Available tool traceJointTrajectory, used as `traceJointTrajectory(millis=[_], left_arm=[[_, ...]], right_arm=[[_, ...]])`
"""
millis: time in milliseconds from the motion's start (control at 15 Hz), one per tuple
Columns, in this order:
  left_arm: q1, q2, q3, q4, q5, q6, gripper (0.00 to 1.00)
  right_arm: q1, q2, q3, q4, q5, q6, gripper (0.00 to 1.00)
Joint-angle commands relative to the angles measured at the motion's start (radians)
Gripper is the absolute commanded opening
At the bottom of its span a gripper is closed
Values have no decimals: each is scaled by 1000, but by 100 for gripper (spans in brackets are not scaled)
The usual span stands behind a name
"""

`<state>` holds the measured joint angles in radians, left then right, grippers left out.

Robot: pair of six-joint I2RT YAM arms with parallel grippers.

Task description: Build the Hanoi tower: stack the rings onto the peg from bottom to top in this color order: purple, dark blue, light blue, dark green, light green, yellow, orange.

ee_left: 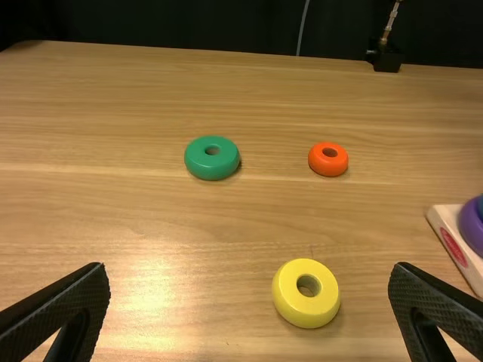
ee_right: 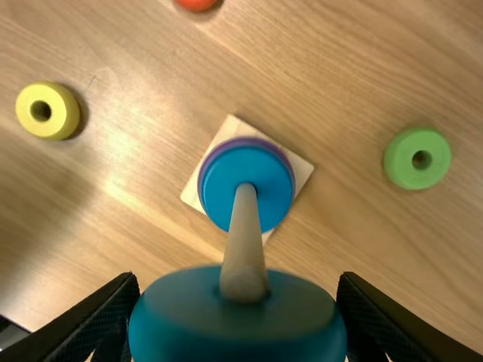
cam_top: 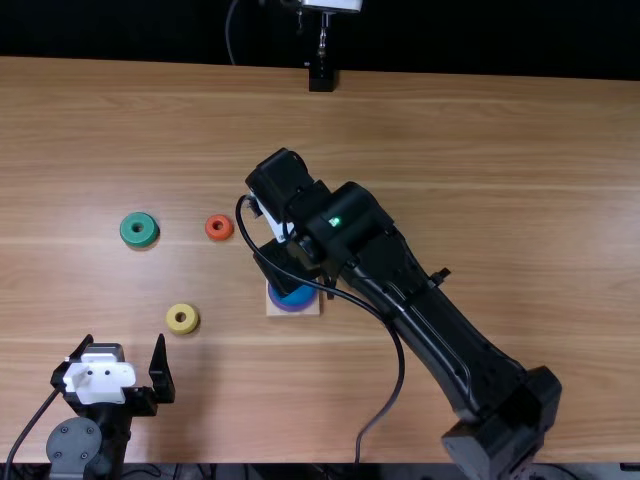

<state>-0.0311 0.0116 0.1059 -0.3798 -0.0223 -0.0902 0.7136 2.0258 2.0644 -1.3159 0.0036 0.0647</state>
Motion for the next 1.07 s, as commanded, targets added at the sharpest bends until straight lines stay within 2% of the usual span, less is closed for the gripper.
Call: traceJointTrajectory(millis=[0, 533, 867, 933, 1000], left_arm=[[5, -12, -106, -82, -2, 6, 100], [5, -12, -106, -82, -2, 6, 100], [5, -12, -106, -82, -2, 6, 100], [3, -12, -106, -82, -2, 6, 100], [5, -12, -106, -82, -2, 6, 100]], right_arm=[[1, 33, 8, 6, 4, 2, 0], [-11, -1, -43, -1, -2, -4, 0], [-138, -246, -184, 4, 2, -6, 0], [-169, -299, -247, 6, 2, -13, 0], [-198, -348, -351, 6, 4, -46, 0]])
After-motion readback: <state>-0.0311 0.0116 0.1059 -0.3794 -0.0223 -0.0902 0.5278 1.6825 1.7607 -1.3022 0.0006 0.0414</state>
